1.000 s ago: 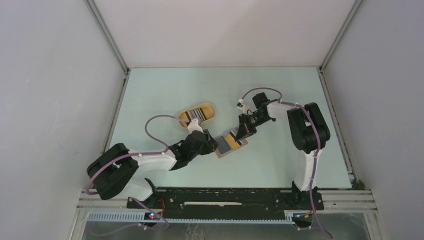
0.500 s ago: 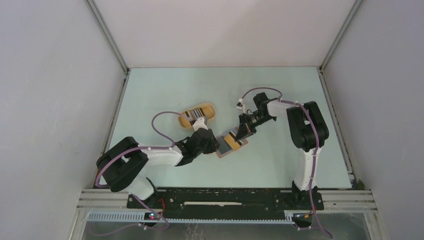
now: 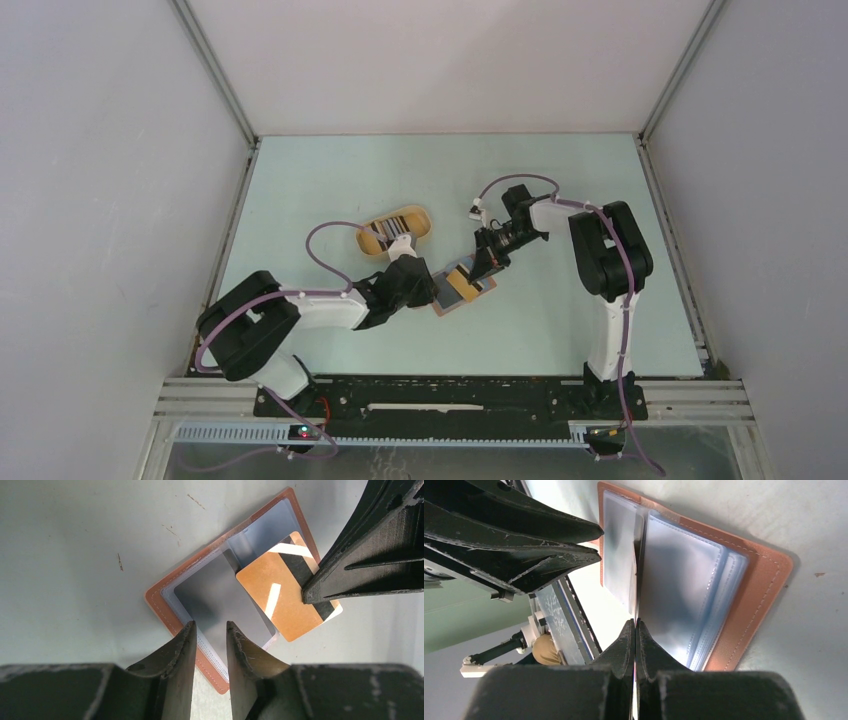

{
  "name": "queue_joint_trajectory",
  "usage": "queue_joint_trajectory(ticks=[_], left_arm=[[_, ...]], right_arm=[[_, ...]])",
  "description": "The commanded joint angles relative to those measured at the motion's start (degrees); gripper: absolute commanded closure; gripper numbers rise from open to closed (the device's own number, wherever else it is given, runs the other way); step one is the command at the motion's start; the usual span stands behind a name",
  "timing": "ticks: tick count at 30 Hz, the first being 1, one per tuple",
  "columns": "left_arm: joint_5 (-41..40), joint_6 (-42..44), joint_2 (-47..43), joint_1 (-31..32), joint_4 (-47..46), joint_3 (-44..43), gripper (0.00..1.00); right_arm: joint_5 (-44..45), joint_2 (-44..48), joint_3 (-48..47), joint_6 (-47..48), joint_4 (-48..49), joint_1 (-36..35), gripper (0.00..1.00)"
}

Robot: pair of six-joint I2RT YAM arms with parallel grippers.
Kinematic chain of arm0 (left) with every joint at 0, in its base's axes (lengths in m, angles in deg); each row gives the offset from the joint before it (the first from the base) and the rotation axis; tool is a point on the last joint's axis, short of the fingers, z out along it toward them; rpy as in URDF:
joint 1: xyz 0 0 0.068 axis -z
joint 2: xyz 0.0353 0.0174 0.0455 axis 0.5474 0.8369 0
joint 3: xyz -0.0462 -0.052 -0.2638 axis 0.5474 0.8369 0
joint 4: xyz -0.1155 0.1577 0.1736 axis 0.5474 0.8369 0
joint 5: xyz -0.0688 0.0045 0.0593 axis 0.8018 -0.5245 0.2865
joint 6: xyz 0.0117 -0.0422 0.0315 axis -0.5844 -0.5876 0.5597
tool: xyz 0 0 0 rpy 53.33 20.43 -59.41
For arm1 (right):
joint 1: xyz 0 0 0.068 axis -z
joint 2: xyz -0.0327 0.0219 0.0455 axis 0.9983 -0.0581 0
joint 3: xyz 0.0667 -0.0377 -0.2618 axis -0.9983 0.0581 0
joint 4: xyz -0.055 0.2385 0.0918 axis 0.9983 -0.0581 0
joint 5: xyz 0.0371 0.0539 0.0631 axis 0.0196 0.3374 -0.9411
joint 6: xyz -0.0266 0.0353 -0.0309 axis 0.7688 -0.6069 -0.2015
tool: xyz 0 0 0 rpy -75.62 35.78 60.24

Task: Put the credit cards into the card holder
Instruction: Insert the credit card into the card holder.

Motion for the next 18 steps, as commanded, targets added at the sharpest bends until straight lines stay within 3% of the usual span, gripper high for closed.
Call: queue_joint_trajectory(ticks=[1,18], left_arm=[[-1.40,1.28,-0.01,0.13,0.15,-1.68,0.67],[-1.51,1.63,0.15,0.23,0.06,-1.88,0.67]], right_arm=[[1.70,-0.15,-1.72,-0.75,0.27,-0.16,1.00],[4.09,0.73,-1.68,-2.20,1.20,-0.33,1.00]])
